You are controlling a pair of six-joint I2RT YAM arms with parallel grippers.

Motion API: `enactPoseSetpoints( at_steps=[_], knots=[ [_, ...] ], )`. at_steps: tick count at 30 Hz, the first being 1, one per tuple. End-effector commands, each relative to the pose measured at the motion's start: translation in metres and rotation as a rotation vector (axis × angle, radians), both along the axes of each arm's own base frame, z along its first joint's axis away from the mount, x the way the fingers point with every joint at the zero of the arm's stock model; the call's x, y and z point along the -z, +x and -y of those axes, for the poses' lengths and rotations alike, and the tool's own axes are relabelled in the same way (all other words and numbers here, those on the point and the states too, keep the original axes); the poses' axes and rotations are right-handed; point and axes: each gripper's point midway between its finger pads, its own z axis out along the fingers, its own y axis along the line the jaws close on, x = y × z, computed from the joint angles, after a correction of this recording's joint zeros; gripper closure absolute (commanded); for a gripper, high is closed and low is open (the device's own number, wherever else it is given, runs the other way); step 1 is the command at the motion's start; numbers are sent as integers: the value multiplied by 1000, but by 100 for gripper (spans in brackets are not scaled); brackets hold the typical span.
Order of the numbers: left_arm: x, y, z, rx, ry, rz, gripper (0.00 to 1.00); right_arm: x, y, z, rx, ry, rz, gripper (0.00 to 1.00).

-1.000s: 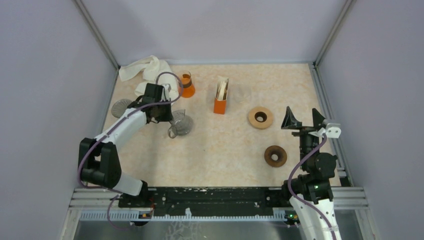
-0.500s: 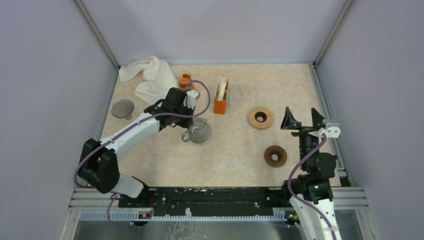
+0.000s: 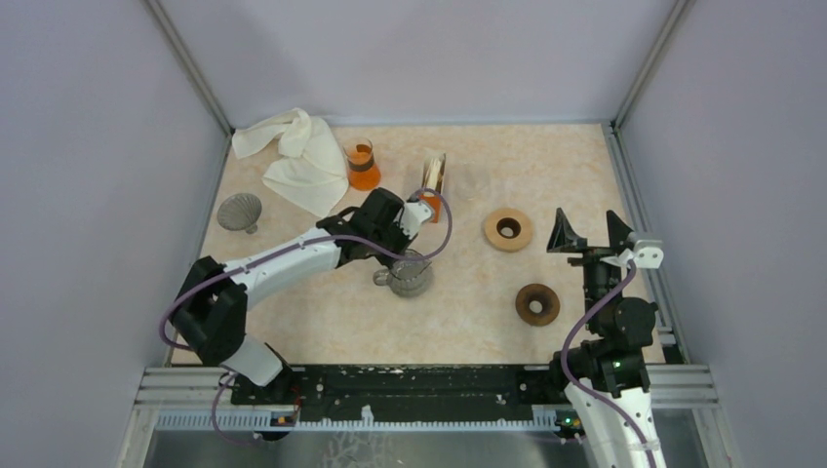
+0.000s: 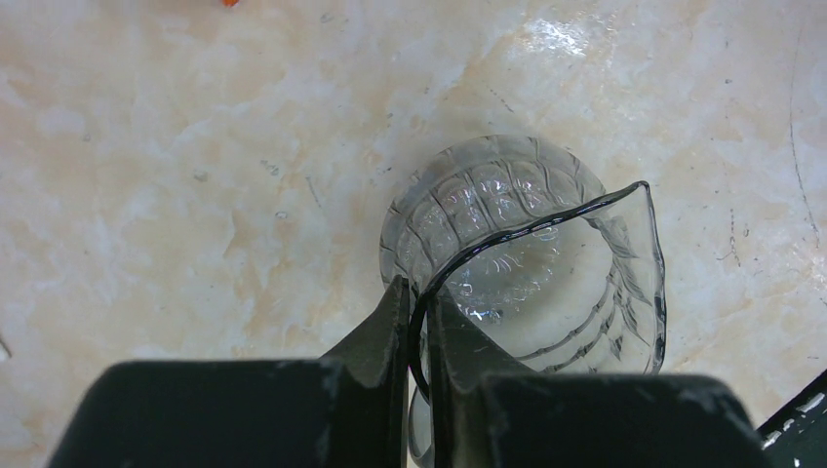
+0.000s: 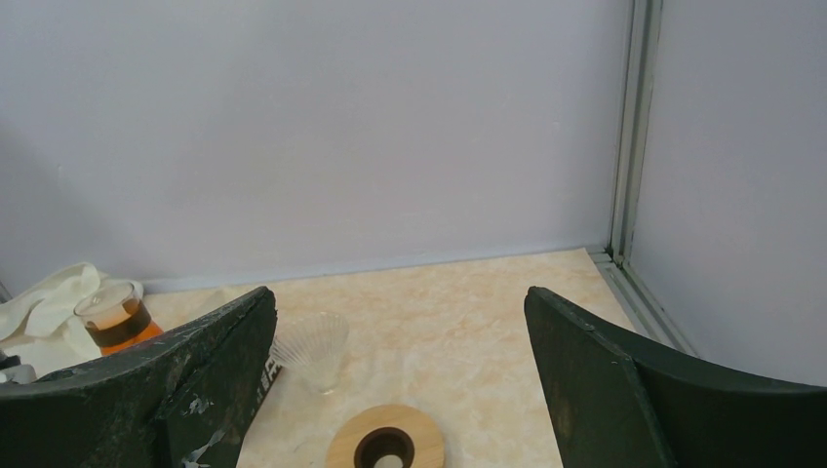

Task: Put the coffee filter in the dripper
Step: Place the coffee server at the center of the board.

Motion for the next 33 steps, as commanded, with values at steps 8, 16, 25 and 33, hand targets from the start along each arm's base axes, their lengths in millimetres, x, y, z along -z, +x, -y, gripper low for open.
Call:
enactPoseSetpoints(
  at_steps=[8,16,25,33],
  knots=[
    [1,2,21,82,-6,78,100,-11,-1,-6,-31,-5,34,1],
    [0,2,20,89,-1,98,82,-9,1,-8,-39,-10,27,1],
    [-30,4,21,81,-63,169,49,-6,5,-12,-53,-19,7,1],
    [-65,4,10,-10,-142,235,32,-1,11,-15,-66,-32,-34,1]
  ],
)
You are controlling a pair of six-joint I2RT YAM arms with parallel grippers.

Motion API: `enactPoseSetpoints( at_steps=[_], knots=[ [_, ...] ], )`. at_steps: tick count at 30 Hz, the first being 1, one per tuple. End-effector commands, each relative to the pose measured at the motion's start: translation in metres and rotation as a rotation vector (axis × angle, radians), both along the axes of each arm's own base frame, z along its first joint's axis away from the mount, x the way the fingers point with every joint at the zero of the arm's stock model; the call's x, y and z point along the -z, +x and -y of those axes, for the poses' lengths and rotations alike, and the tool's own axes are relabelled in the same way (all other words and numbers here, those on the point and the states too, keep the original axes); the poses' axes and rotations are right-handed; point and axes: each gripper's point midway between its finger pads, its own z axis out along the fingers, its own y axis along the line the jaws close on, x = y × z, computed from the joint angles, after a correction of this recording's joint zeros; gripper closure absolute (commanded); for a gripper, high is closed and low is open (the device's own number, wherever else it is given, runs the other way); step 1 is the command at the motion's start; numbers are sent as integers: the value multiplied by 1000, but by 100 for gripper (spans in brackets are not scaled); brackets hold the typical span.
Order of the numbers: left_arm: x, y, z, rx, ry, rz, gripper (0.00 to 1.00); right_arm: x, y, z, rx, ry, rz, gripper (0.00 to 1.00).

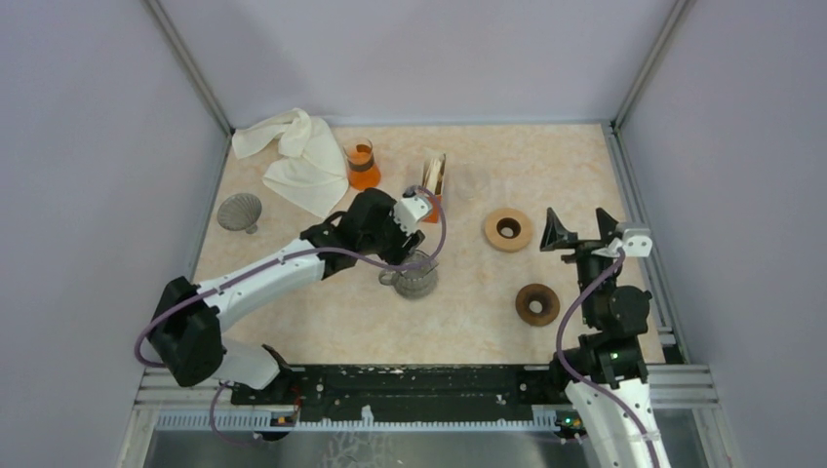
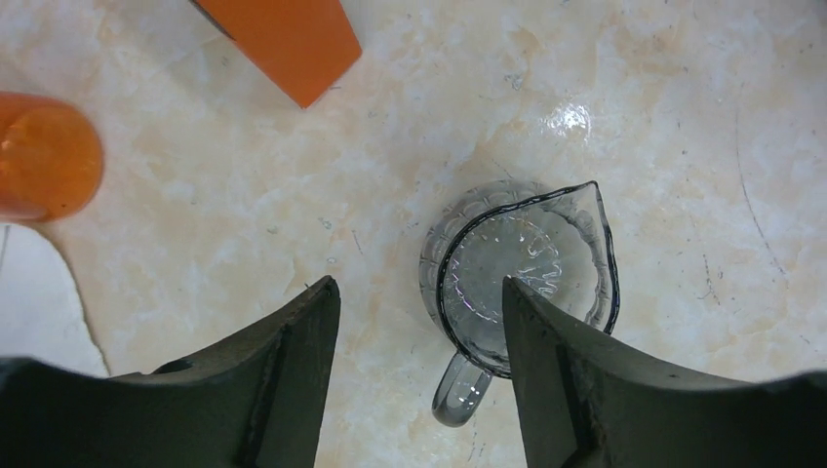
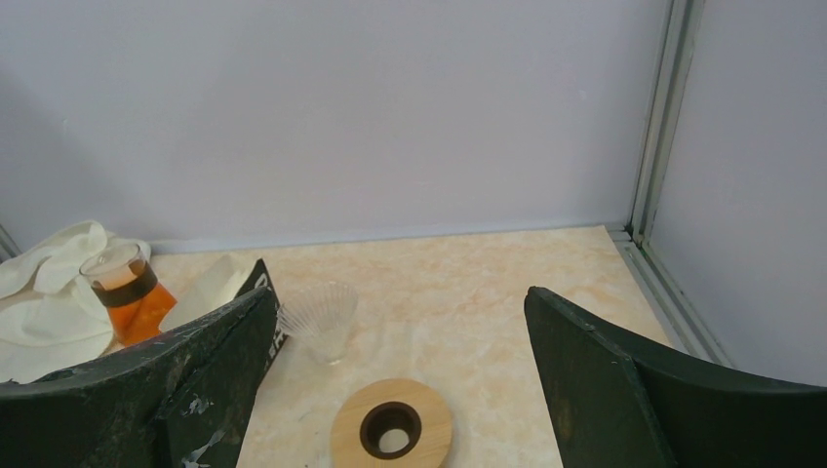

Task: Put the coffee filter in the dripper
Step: Place the coffee server at the center of the board.

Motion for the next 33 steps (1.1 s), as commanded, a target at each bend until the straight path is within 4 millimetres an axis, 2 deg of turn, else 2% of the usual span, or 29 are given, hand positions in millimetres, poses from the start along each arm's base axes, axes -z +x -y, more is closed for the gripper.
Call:
enactPoseSetpoints(
  at_steps=[1,7,10,16,18,24,27,33],
  knots=[
    [-27,3,-9,-83,-71,67,29,-13,0,-5,-20,-6,12,1],
    [-60,9,-37,-246,-131,156,9,-4,11,-5,-14,-5,-68,1],
    [-77,13,-55,-346,-169,213,1,6,22,-13,-44,-19,-149,1],
    [-91,19,-94,-523,-238,235,0,26,40,-13,-25,10,-280,1],
    [-94,19,-107,-571,-258,230,1,41,46,-10,2,-2,-374,1],
    [-102,19,-139,-658,-352,207,0,77,69,-17,-5,-27,-589,3],
    [-97,19,-155,-711,-361,196,0,99,82,-19,-1,-20,-682,4],
    [-94,13,-171,-742,-355,176,1,139,106,-18,-4,10,-820,5]
  ],
)
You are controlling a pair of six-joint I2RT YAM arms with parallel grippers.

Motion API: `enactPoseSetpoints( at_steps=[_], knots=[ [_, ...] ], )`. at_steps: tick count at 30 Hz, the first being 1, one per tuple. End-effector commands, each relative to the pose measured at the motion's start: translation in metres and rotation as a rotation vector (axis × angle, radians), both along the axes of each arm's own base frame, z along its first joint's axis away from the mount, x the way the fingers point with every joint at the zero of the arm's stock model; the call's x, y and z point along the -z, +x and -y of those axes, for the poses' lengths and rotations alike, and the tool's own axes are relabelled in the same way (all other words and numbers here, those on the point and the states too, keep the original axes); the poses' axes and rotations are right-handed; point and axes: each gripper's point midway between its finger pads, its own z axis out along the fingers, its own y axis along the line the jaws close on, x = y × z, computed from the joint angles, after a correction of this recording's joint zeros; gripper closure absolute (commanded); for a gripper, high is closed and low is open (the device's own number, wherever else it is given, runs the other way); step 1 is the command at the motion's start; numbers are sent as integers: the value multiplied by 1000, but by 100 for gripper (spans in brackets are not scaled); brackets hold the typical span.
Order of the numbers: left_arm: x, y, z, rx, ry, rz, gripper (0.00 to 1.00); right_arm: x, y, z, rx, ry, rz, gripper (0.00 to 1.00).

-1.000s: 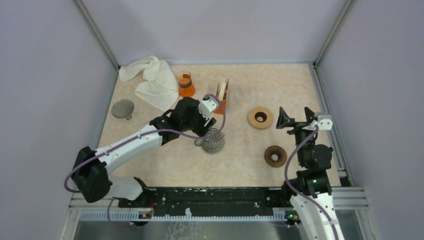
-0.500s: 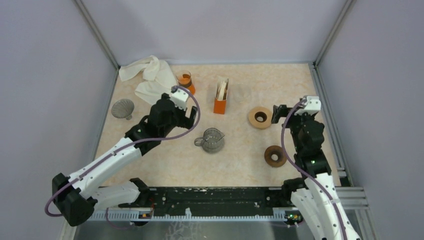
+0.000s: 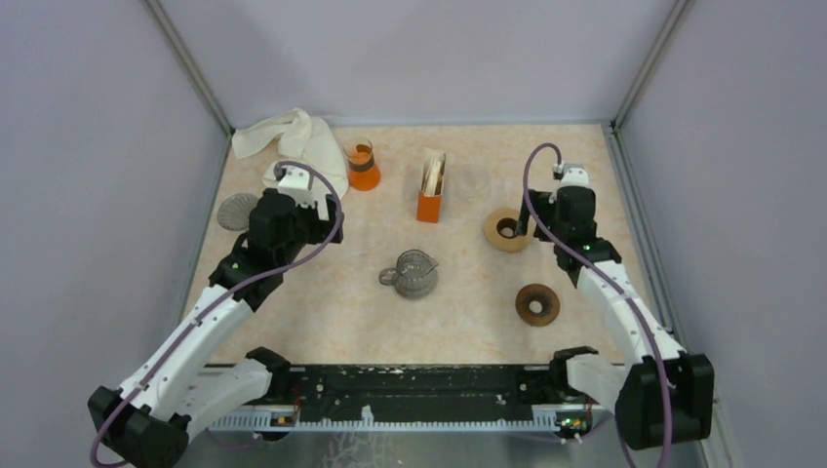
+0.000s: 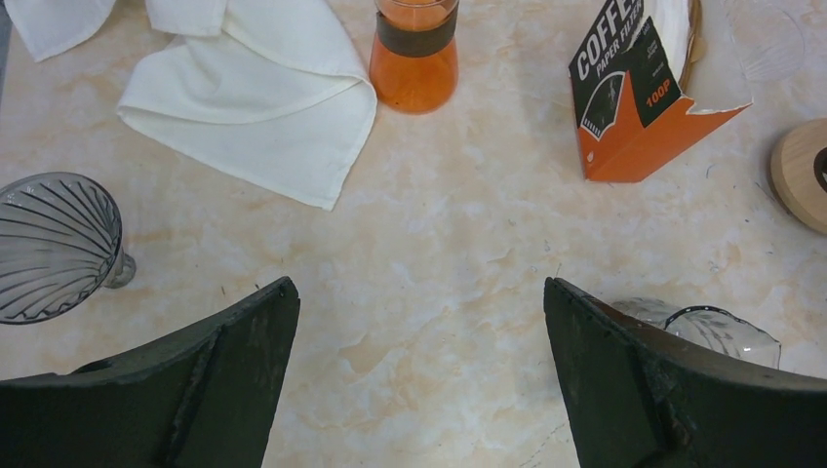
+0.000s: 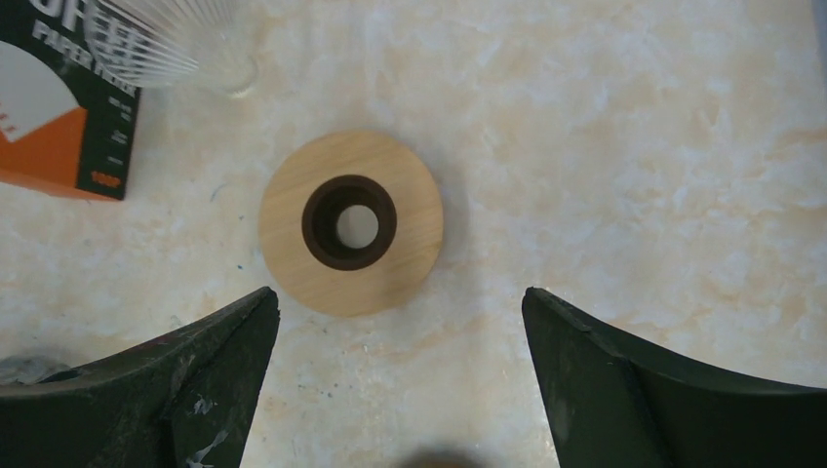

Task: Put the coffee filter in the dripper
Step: Pick up the dripper holder from the center of the board.

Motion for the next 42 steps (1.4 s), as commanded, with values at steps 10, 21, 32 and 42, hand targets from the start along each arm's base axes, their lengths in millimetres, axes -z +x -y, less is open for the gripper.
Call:
enactPoseSetpoints(
  at_steps=[10,21,32,42],
  knots=[
    [14,-11,-15,2,-4,-41,1,40,56,8,13,49,-151,9],
    [20,-9,-21,-28,-5,-51,1,90,76,-2,-39,65,-309,22],
    [25,-6,-27,-48,0,-66,1,125,79,-7,-76,64,-394,39],
    [27,-4,-32,-66,2,-74,0,122,78,-7,-90,53,-401,62]
  ],
)
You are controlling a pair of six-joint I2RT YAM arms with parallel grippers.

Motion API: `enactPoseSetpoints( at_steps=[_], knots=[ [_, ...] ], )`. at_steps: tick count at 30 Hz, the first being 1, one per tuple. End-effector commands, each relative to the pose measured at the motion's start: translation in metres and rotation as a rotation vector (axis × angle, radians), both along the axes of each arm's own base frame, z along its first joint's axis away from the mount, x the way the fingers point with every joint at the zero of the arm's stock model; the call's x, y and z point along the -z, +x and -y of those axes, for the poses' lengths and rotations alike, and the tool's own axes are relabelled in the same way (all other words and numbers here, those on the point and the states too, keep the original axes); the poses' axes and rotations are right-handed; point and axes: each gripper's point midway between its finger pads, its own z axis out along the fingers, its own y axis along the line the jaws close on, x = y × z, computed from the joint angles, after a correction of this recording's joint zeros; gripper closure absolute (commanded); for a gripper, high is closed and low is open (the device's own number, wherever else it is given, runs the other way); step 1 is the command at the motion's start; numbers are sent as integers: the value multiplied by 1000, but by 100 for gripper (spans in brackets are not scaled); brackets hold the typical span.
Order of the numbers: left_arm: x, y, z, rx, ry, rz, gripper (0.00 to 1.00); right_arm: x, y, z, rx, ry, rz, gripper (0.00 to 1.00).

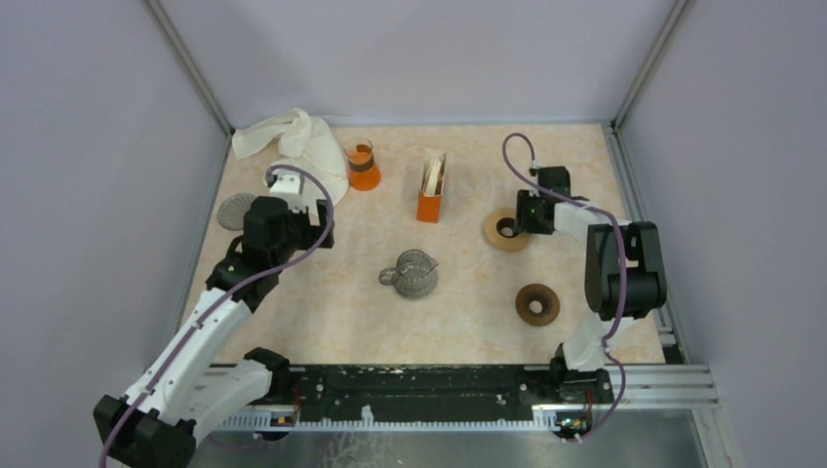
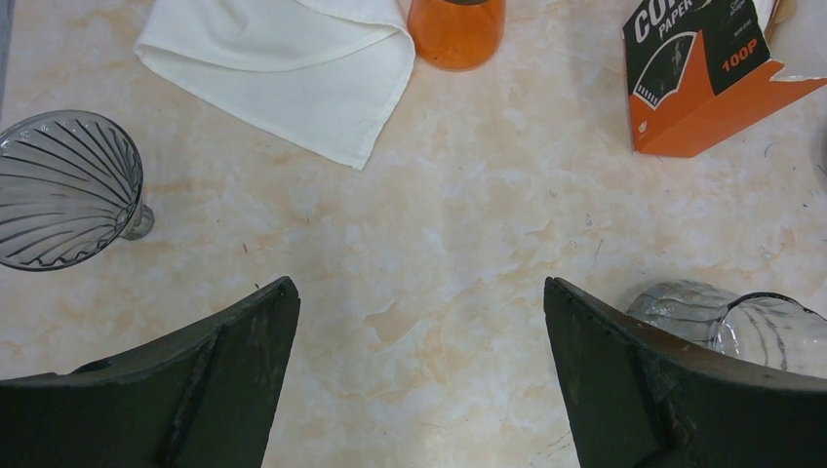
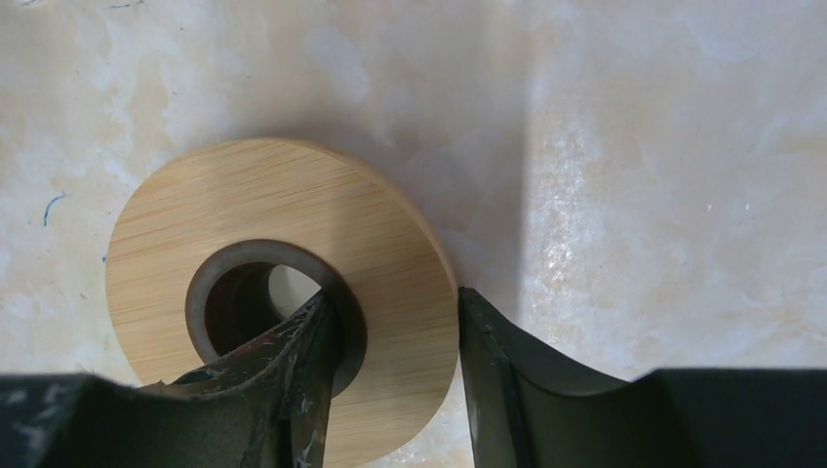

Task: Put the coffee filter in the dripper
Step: Pick up the dripper holder from the center of the board.

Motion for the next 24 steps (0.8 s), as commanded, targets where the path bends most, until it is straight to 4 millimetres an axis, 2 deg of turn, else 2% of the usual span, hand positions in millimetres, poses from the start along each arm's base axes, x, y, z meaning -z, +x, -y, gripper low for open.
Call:
enactPoseSetpoints(
  at_steps=[1,9,10,12,20,24],
  knots=[
    [1,0,-3,-9,-2,-3,1,-21,16,-1,-12,3,61,64],
    [0,1,-7,-28,-14,-2,1,-34,9,-7,-37,-12,67,73],
    [0,1,-8,-33,-15,-3,1,-45,9,-9,-41,-8,90,73],
    [1,1,-11,-45,-21,-5,0,-52,6,-13,-52,-5,100,74],
    [-2,2,-20,-84,-40,0,0,-79,-11,-36,-127,-6,115,75],
    [-3,3,-23,-92,-47,2,1,-97,-22,-55,-185,6,137,75]
  ],
)
